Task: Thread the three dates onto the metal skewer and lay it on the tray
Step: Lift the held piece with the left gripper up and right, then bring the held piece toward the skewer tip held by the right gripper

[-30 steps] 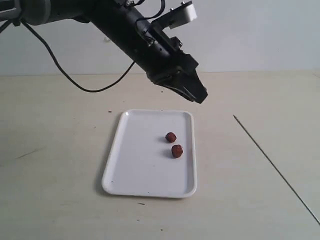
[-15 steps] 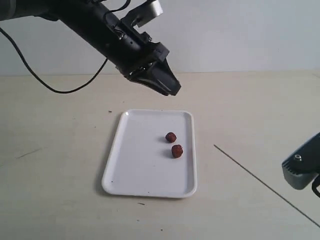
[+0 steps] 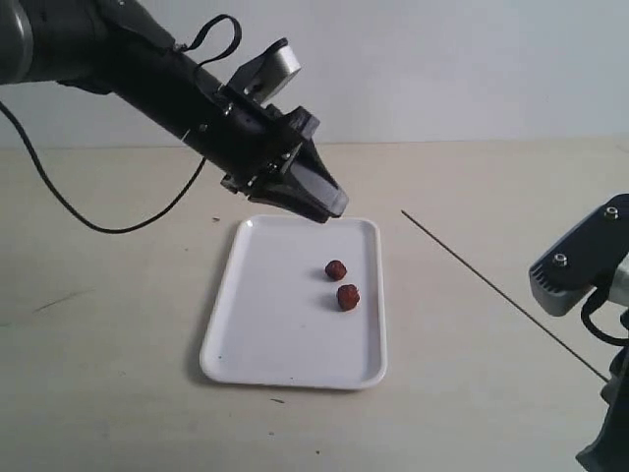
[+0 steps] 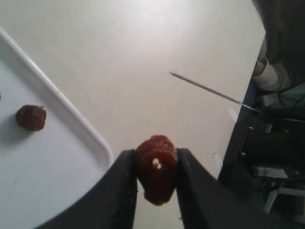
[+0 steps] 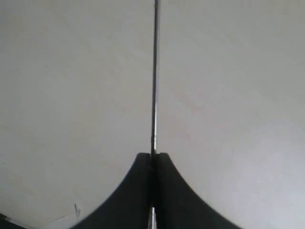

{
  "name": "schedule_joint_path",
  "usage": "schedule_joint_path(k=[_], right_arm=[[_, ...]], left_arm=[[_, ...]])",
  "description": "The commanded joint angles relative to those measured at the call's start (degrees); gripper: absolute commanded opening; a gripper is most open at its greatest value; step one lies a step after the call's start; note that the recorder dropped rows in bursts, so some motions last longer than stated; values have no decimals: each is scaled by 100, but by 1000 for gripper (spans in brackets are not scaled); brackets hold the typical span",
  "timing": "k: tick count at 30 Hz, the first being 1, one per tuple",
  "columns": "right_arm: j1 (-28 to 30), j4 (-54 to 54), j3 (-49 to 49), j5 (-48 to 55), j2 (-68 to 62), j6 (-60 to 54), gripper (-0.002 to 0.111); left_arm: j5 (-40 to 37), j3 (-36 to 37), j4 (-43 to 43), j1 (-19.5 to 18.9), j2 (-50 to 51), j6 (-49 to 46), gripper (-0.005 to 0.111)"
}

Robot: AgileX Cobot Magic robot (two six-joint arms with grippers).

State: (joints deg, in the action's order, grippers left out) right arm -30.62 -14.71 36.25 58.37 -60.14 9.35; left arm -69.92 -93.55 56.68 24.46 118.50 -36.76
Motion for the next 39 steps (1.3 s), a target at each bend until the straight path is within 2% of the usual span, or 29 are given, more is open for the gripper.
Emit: schedule_joint_path(k=[1,12,19,28,35,39], right_arm=[[-2,131,61,-75,7,-275,0],[-2,1167,61,-333,7,-1246,0],[-2,1177,61,-463,7,-1274,0],[-2,1293,61,25,7,-1237,0],[-2,1880,61,28,7,-1590,0],[-2,1995,61,5,7,-1712,0]], left_arm=[[-4,426,314,-107,-4,-145,29],[-4,590,471,-107,-212,-217,29],[-4,652,389,-95,-243,-157,29],[-4,1075,78,-50,-346,-120,29],[-4,1102,610,-50,-346,-120,29],[-4,1102,604,-50,-346,-79,29]])
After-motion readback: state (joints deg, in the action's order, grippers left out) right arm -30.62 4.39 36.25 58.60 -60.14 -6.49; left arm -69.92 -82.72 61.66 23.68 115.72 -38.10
